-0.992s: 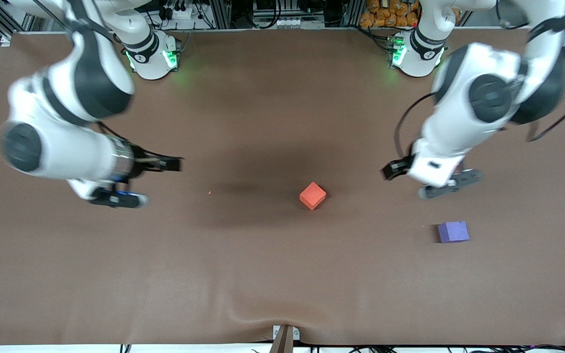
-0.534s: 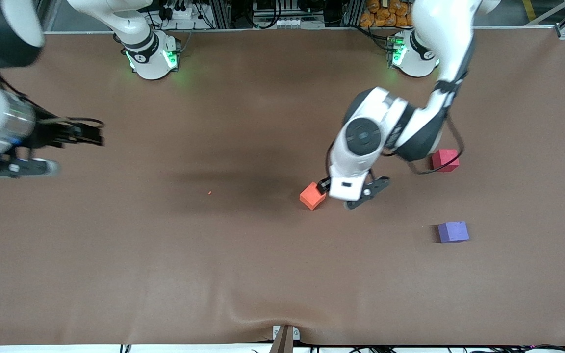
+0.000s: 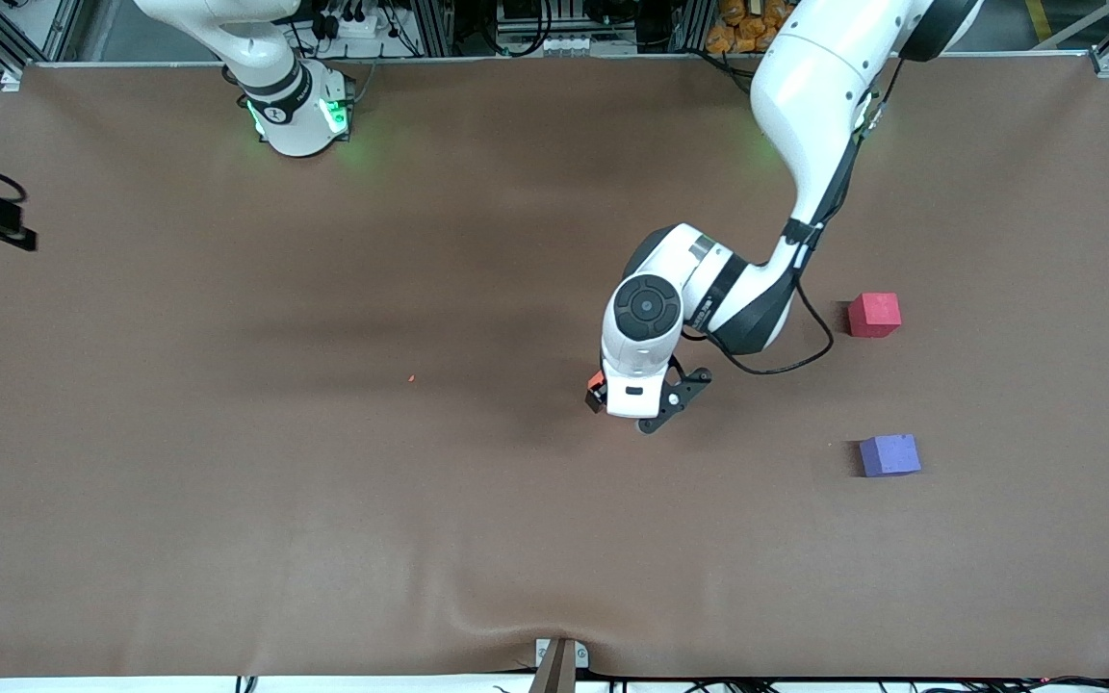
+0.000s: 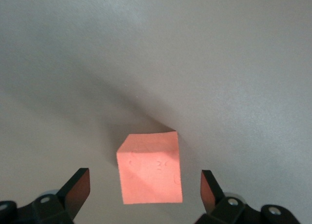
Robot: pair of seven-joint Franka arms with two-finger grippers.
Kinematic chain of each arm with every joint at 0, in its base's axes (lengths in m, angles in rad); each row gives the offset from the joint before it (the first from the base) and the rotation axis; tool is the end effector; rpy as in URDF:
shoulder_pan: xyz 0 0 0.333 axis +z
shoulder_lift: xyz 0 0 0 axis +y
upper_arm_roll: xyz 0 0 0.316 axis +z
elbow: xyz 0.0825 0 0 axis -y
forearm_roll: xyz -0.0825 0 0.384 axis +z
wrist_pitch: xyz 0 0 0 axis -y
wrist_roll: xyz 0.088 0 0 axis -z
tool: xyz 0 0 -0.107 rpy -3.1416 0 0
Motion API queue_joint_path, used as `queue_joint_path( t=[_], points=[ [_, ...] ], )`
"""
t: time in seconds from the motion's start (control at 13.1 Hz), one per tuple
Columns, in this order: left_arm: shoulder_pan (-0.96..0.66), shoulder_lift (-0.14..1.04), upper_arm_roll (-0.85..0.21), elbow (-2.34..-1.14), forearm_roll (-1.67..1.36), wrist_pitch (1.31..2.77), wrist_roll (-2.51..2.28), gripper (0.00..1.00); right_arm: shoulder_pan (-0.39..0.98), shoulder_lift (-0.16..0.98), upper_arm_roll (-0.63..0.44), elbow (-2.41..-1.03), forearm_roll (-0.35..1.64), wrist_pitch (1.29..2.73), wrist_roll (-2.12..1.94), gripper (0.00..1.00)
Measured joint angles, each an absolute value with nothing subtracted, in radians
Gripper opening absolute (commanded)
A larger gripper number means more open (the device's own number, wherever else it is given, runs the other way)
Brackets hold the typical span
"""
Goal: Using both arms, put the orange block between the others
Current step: 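Set the orange cube down with the right gripper and open it, then grasp the orange cube with the left gripper while the right gripper withdraws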
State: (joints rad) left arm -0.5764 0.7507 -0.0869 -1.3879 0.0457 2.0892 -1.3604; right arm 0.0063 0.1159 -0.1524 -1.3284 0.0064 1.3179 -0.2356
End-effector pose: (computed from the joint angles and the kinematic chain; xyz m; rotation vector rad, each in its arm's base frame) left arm 0.5817 -0.4356 0.2610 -2.9261 -1.0605 0.0656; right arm 0.5574 -0.0750 0.6511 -3.1197 -0.1415 0.1953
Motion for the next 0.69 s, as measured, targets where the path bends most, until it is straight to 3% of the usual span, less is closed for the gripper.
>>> queue_joint_path(
  t=[0.46,0.53,0.69],
  points=[
    [-0.591,0.811,-0.087,-1.389,0.057,2.145,-1.415,1.00,-0.087,0.113,-0.025,-1.358,0.007,1.333,-0.236,1.00],
    [-0.592,0.824,-0.087,-1.389,0.058,2.150,-1.415,0.95,-0.086,0.114,-0.020,-1.359,0.006,1.348,-0.223,1.00],
    [-0.593,0.844,-0.087,-1.389,0.058,2.168,-1.416,0.31,-0.083,0.114,-0.014,-1.360,0.006,1.363,-0.185,1.00]
  ],
)
